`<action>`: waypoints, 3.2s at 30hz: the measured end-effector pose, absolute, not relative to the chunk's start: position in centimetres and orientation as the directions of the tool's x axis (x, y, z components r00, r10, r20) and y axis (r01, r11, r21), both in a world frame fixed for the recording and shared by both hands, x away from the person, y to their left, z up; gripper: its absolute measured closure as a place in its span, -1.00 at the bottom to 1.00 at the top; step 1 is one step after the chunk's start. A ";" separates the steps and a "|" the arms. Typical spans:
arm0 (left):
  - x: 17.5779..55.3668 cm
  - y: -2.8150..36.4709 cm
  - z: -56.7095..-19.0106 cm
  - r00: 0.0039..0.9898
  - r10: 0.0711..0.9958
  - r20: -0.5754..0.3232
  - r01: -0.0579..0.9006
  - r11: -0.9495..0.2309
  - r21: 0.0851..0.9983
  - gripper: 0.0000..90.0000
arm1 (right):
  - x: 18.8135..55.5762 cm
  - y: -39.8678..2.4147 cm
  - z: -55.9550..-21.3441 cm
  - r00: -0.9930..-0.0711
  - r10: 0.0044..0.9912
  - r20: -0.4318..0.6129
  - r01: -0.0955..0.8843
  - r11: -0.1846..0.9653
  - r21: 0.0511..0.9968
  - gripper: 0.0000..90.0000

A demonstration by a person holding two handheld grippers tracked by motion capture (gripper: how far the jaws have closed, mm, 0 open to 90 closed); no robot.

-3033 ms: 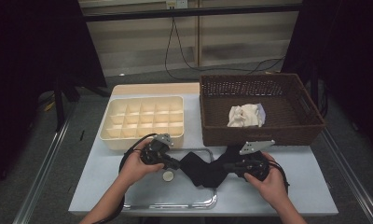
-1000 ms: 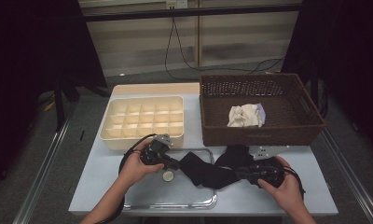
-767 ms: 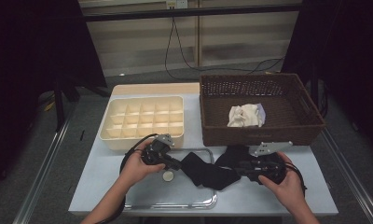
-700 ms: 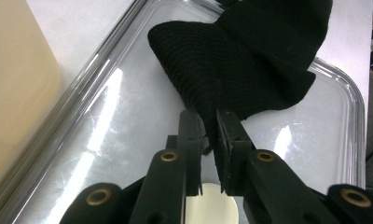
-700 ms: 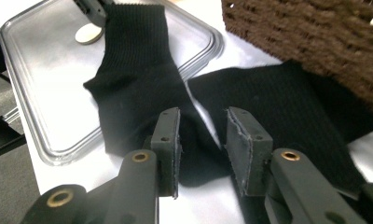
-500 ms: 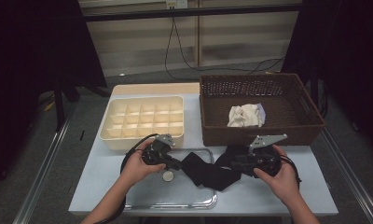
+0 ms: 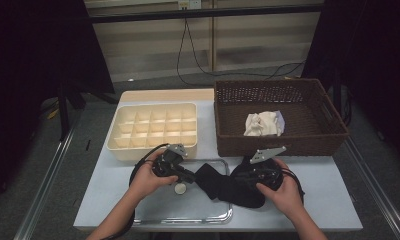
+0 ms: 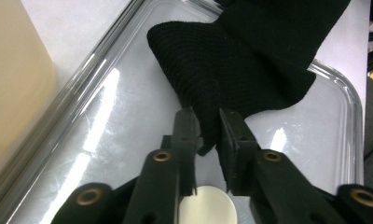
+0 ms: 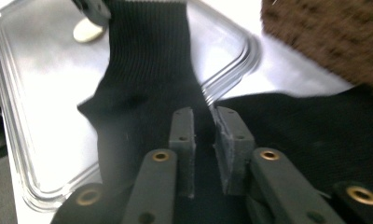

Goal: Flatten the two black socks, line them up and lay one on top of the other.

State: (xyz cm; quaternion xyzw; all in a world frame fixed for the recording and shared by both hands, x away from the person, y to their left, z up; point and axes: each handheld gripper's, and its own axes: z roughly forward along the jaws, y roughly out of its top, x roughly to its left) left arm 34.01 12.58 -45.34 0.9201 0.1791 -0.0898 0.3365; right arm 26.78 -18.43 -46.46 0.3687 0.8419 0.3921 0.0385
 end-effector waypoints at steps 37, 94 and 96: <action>34.9 10.7 -44.1 0.931 0.294 -0.216 0.362 -0.670 0.649 0.75 | 25.8 -17.4 -47.9 -0.736 0.647 0.198 0.578 0.449 0.682 0.86; 35.0 12.2 -46.2 0.891 0.429 -0.151 0.427 -0.674 0.603 0.30 | 25.8 -17.8 -48.0 -0.754 0.628 0.195 0.561 0.460 0.688 0.80; 34.7 11.9 -46.1 0.890 0.432 -0.145 0.429 -0.689 0.584 0.44 | 25.8 -17.8 -48.0 -0.754 0.628 0.194 0.560 0.460 0.688 0.80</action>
